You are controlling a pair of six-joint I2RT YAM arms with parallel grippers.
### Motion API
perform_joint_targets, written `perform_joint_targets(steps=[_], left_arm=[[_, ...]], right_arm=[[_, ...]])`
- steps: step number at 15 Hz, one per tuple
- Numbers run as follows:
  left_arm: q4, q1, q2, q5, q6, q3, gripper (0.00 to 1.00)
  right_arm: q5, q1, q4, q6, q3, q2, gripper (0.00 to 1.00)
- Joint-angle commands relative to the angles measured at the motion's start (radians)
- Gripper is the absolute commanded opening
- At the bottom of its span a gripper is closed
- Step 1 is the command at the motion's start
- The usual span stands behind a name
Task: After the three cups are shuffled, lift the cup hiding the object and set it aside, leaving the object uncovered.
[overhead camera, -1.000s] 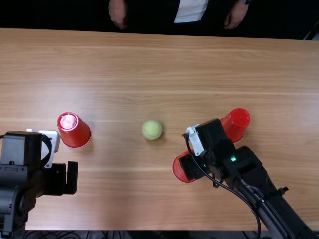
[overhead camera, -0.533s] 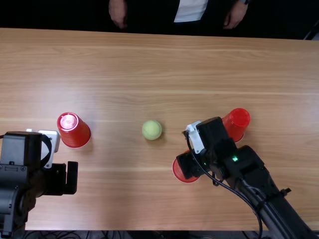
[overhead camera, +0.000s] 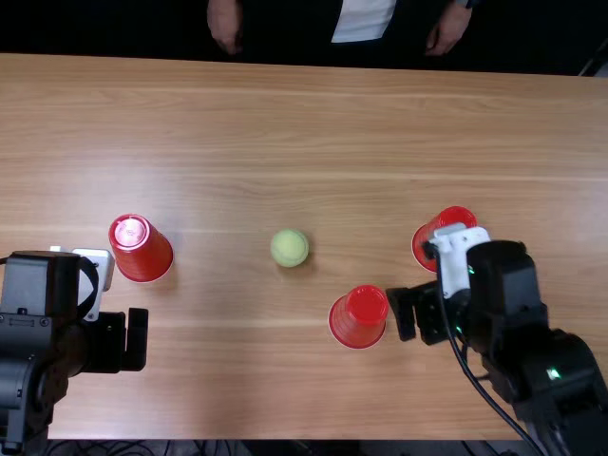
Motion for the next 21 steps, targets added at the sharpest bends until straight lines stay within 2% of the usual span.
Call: perform_joint_targets(steps=[1, 5, 7, 12, 17, 21], left_arm=[[-0.001, -0.004, -0.010, -0.001, 0.009, -0.028, 1.00], [-0.001, -0.009, -0.072, 0.009, 0.009, -0.054, 1.00], [-0.007, -0.012, -0.079, 0.009, 0.009, -0.074, 1.00], [-0.001, -0.010, -0.243, 0.009, 0.009, -0.189, 1.00], [0.012, -0.006, -0.427, 0.009, 0.003, -0.335, 1.00], [0.234, 0.008, -0.716, 0.010, -0.004, -0.569, 1.00]], right_arm=[[0.008, -0.052, -0.027, -0.008, 0.009, -0.074, 1.00], [0.010, -0.161, -0.128, -0.014, -0.036, -0.241, 1.00], [0.010, -0.186, -0.165, -0.012, -0.068, -0.317, 1.00], [0.010, -0.290, -0.198, -0.014, -0.174, -0.546, 1.00], [0.008, -0.317, -0.221, -0.010, -0.246, -0.755, 1.00], [0.010, -0.321, -0.167, -0.012, -0.385, -1.000, 1.00]])
